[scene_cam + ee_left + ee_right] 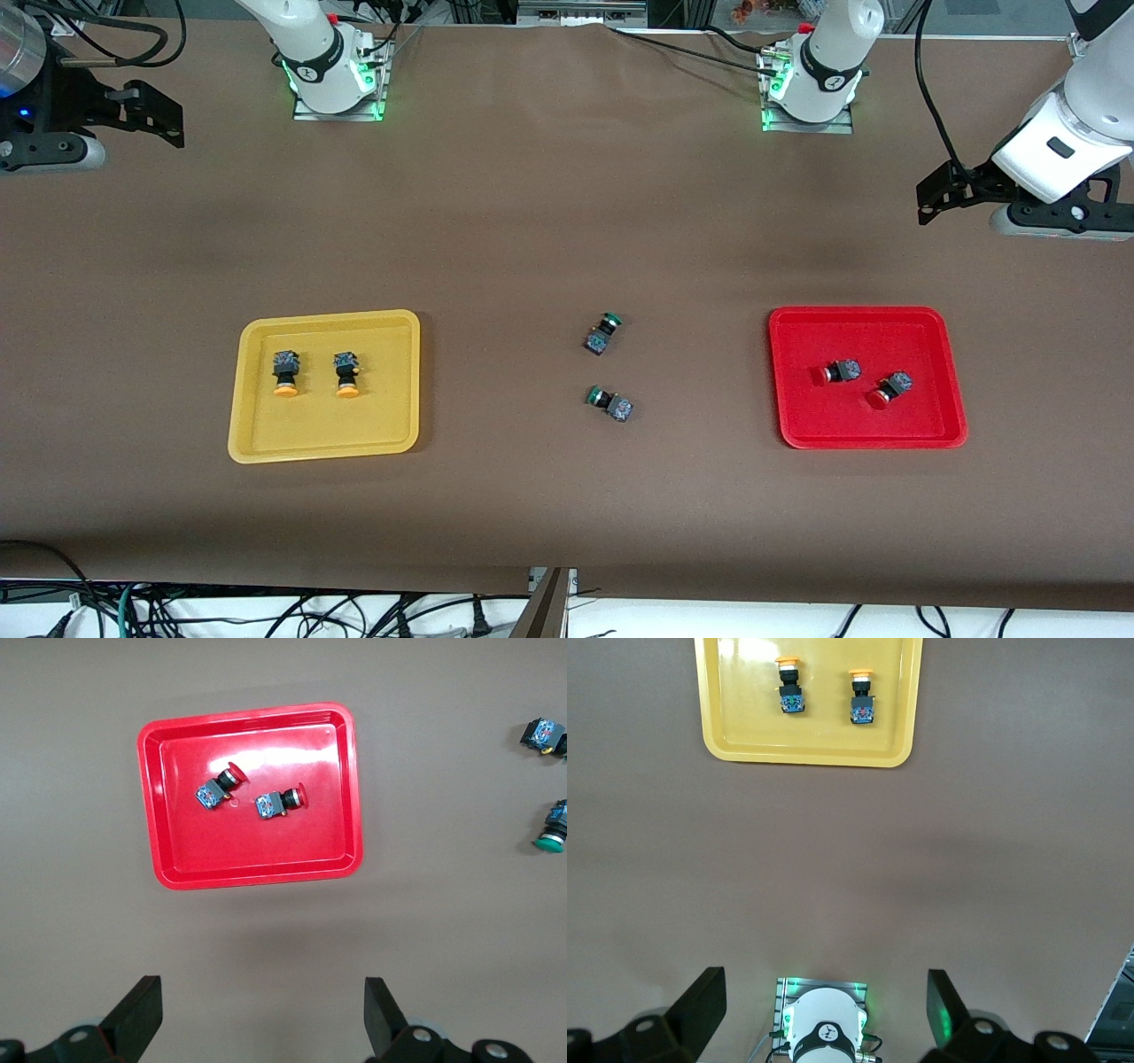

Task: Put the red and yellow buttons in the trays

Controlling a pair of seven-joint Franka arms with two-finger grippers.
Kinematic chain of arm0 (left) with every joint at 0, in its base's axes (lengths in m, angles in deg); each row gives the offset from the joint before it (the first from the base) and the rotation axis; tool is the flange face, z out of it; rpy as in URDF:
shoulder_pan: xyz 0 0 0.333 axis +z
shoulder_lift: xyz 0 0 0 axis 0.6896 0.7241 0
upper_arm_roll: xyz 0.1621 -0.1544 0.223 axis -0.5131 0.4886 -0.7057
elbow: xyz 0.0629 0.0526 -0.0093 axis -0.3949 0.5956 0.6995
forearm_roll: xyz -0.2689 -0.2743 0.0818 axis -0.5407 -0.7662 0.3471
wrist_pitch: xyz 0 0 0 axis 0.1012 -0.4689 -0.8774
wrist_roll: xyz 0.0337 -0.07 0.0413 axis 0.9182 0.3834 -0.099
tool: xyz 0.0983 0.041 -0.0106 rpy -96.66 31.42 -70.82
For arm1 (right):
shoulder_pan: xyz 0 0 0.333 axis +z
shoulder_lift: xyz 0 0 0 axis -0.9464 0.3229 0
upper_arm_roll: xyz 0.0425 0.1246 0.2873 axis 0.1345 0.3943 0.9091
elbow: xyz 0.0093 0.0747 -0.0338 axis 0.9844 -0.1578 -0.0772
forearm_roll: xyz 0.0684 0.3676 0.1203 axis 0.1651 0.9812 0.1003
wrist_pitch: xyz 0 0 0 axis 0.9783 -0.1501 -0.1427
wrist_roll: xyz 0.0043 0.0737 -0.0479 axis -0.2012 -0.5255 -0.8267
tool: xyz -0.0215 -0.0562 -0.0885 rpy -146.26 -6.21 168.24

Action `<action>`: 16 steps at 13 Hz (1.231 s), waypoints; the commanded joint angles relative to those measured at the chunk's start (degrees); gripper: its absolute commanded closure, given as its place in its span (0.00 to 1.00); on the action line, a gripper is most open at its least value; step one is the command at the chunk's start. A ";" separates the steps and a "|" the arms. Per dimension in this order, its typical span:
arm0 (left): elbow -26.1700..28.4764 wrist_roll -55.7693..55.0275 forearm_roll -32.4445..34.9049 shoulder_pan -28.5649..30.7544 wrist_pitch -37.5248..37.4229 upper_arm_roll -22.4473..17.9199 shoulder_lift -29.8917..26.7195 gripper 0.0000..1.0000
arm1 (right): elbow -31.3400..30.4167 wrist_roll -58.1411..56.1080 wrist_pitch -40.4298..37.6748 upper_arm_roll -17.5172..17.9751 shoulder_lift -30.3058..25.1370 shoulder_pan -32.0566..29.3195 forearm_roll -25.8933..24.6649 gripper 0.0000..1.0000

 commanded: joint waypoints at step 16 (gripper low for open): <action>-2.64 -0.30 -1.03 -0.69 -3.47 -0.30 0.06 0.00 | -0.31 0.70 0.78 -1.26 0.43 -1.05 0.23 0.00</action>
